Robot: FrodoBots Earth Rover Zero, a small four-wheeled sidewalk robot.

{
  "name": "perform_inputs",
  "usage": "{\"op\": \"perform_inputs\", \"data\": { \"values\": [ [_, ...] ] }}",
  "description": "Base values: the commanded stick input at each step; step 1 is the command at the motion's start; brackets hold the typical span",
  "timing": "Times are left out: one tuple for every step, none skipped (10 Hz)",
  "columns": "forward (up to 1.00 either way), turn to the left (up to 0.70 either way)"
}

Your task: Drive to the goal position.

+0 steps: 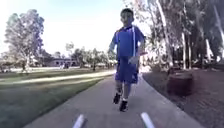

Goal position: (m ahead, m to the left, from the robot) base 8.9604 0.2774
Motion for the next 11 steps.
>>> {"op": "perform_inputs", "data": {
  "values": [
    [0.98, 0.0],
    [0.98, -0.14],
    [0.98, -0.27],
    [0.98, -0.38],
    [0.98, -0.3],
    [0.98, -0.06],
    [0.98, 0.0],
    [0.98, 0.0],
    [0.98, 0.0],
    [0.98, 0.0],
    [0.98, 0.0]
  ]
}}
